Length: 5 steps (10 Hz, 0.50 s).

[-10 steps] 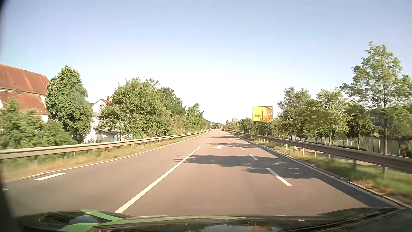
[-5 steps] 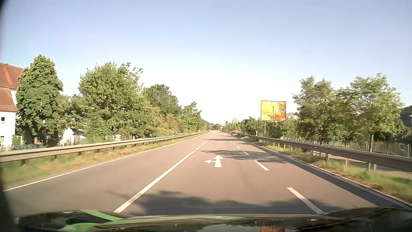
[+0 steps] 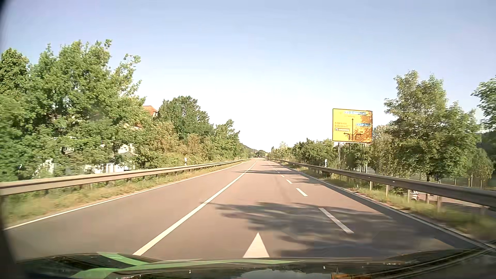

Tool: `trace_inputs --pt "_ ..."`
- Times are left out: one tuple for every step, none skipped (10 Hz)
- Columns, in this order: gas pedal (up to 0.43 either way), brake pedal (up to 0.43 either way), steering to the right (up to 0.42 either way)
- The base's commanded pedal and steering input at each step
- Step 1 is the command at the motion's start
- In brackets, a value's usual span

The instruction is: Follow the waypoints while adhering to traffic rules and regulations

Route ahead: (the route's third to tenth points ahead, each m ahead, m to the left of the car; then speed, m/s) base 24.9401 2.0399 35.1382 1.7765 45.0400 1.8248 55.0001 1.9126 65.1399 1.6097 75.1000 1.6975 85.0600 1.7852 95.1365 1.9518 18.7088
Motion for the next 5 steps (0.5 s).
trace_inputs --pt "0.169 0.000 -0.001" --pt "0.177 0.000 -0.001" --pt "0.177 0.000 -0.001" --pt "0.189 0.000 -0.001" --pt "0.197 0.000 -0.001"
